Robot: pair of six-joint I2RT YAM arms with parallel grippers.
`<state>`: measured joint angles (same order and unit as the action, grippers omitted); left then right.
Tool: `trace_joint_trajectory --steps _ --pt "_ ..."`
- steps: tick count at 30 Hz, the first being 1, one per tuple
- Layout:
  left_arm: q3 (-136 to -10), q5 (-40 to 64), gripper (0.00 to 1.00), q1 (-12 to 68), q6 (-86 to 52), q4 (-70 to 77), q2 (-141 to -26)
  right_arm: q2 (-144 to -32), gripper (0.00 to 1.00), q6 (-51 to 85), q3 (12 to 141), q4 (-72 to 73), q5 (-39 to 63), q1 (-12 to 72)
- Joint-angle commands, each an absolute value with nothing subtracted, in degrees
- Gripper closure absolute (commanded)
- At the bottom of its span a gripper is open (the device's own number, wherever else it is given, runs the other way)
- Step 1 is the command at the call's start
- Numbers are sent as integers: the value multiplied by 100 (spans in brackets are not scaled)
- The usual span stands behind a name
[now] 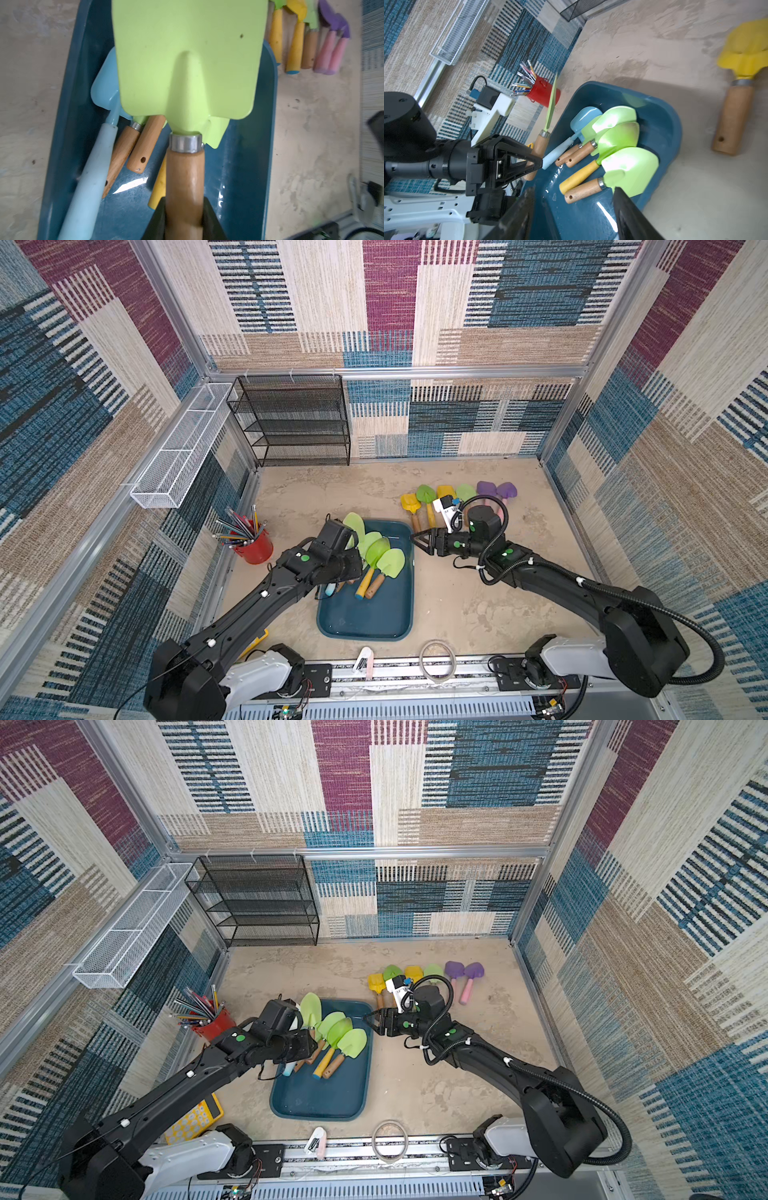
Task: Take the shovel out of the storage box
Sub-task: Pick up the shovel from the storage box, then place the shovel at the center of the board.
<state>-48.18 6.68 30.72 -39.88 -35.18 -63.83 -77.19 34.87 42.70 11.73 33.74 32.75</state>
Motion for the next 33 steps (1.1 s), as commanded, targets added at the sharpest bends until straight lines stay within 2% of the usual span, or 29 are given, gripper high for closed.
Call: trace_joint_trajectory --steps 1,10,21,28,33 --pt "-4568 1702 86 2885 -4177 -2602 -6188 -7978 38 3933 4396 2037 3878 3432" --pt "-3890 2878 86 2397 -4782 -1217 -5737 -8793 39 4833 4543 3423 4606 3651" --pt "-3105 4253 86 2162 -5721 1039 -5916 -9806 42 5813 4829 4900 5208 3744" --pt "-2748 4535 86 2153 -6176 2052 -5955 -10164 46 6059 5009 5219 5357 3750" --pt "-2736 4667 86 2153 -6130 2123 -5937 -10374 49 6336 5020 5573 5432 3759"
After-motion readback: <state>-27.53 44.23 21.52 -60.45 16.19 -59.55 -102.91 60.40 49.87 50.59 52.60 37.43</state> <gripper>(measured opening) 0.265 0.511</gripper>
